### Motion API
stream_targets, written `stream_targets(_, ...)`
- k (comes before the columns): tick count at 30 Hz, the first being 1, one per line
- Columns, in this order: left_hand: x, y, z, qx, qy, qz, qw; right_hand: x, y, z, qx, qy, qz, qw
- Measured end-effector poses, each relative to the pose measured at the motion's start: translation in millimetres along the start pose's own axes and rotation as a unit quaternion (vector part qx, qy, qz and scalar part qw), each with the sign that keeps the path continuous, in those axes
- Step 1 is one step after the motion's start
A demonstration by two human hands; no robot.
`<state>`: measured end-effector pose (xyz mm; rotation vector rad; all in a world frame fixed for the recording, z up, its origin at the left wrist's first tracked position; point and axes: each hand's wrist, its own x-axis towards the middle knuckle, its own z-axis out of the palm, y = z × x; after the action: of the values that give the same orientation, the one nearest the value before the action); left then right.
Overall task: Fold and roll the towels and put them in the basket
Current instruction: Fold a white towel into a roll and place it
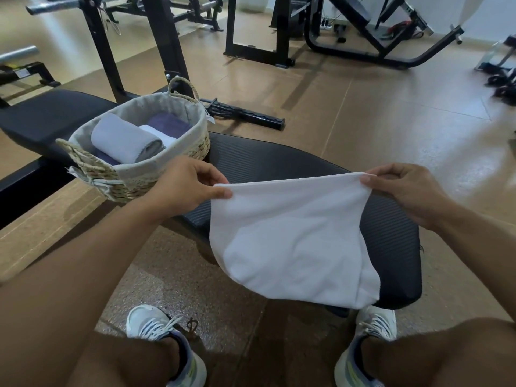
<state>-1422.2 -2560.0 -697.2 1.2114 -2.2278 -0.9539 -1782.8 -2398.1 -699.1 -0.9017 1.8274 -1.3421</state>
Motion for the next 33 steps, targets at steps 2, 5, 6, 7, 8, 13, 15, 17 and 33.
stream_targets(2, 0.5, -0.2, -0.2, -0.011, 0.001, -0.007, 1.0, -2.3, -2.7, 1.0, -0.004, 0.0, 0.002, 1.0)
stream_targets(5, 0.7, -2.6, -1.4, -0.042, -0.015, -0.017, 0.999, -3.5, -3.9, 2.2, -0.006, -0.005, 0.008, 1.0)
stream_targets(6, -0.1, -2.3, -1.9, -0.054, -0.027, -0.018, 0.998, -3.4, -3.9, 2.4, -0.003, -0.007, 0.009, 1.0)
stream_targets(7, -1.3, -1.3, -2.2, -0.069, -0.038, -0.016, 0.997, -3.7, -4.4, 3.1, 0.002, -0.009, 0.01, 1.0)
stream_targets(8, -2.7, 0.0, -2.4, -0.086, -0.048, -0.014, 0.995, -3.8, -5.1, 3.6, 0.008, -0.012, 0.011, 1.0)
stream_targets(13, -5.3, 5.3, -6.6, -0.15, -0.069, -0.015, 0.986, -4.8, -10.3, 7.1, 0.025, -0.02, 0.012, 0.999)
stream_targets(15, -6.2, 7.2, -8.1, -0.153, -0.076, -0.013, 0.985, -5.6, -11.6, 7.5, 0.02, -0.018, 0.009, 1.0)
stream_targets(17, -7.7, 9.6, -9.9, -0.158, -0.071, -0.018, 0.985, -9.1, -15.6, 7.1, 0.006, -0.023, 0.006, 1.0)
stream_targets(33, -53.9, 15.8, -70.5, -0.455, -0.151, 0.04, 0.877, -73.6, -79.1, 27.0, 0.077, -0.208, -0.098, 0.97)
